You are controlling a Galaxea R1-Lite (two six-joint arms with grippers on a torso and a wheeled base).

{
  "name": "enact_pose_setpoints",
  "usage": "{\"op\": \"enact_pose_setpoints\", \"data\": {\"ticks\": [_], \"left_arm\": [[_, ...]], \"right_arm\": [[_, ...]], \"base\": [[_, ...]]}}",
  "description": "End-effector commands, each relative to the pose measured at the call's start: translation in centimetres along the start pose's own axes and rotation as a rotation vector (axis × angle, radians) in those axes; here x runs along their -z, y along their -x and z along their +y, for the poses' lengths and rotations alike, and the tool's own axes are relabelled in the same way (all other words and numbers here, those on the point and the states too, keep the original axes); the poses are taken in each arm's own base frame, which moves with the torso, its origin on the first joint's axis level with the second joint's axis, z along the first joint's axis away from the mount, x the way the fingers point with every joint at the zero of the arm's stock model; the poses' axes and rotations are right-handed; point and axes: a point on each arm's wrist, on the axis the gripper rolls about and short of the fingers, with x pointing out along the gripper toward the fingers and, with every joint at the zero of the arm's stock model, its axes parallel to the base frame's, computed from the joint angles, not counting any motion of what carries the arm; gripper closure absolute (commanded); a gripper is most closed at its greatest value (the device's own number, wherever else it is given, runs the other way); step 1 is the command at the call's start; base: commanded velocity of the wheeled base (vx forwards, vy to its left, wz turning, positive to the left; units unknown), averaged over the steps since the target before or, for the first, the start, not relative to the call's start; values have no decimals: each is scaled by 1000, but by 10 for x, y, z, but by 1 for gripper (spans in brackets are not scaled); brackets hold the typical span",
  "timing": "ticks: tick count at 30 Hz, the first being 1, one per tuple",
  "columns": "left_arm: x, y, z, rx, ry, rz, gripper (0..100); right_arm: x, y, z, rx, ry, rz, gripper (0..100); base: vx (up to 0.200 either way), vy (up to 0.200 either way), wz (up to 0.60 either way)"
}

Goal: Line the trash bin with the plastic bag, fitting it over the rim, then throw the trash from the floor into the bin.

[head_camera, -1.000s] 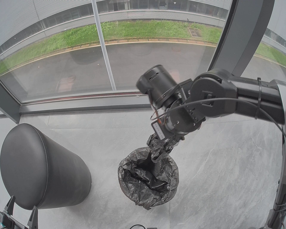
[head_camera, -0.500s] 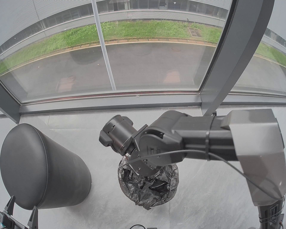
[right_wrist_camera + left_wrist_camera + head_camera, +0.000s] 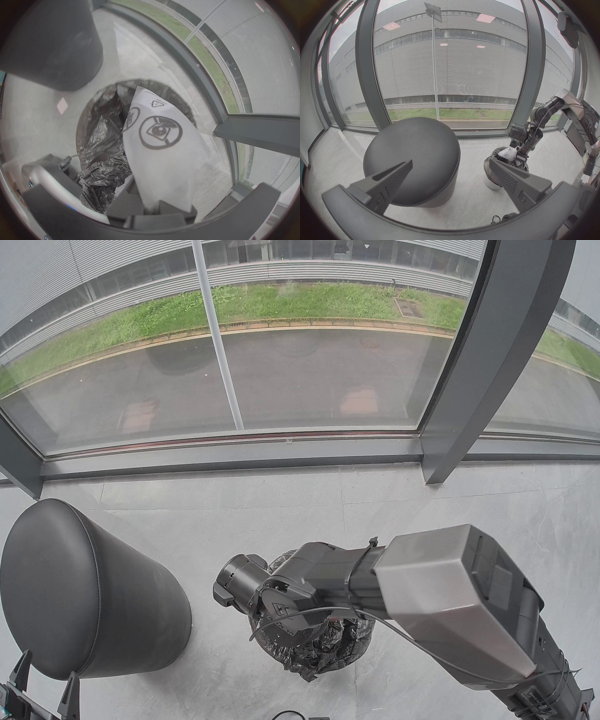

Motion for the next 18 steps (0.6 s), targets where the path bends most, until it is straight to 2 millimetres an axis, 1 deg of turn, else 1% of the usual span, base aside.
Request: {"op": "enact_pose_setpoints", "data": {"ticks": [1,3,7,11,12,18], "left_arm": [[2,1,0,0,0,-8,0],[2,1,0,0,0,-8,0],[2,1,0,0,0,-8,0],[2,1,0,0,0,-8,0],[2,1,0,0,0,-8,0],[2,1,0,0,0,-8,0]], "right_arm": [[9,-28,20,7,77,69,100],[9,-28,20,7,76,68,100],[5,-26,12,14,46,46,100],[-3,-23,8,12,-5,-17,100],[-8,-22,7,11,-29,-55,100],[-21,-20,6,9,-71,-156,100]], "base": [[0,0,0],[0,0,0],[0,0,0],[0,0,0],[0,0,0],[0,0,0]]}}
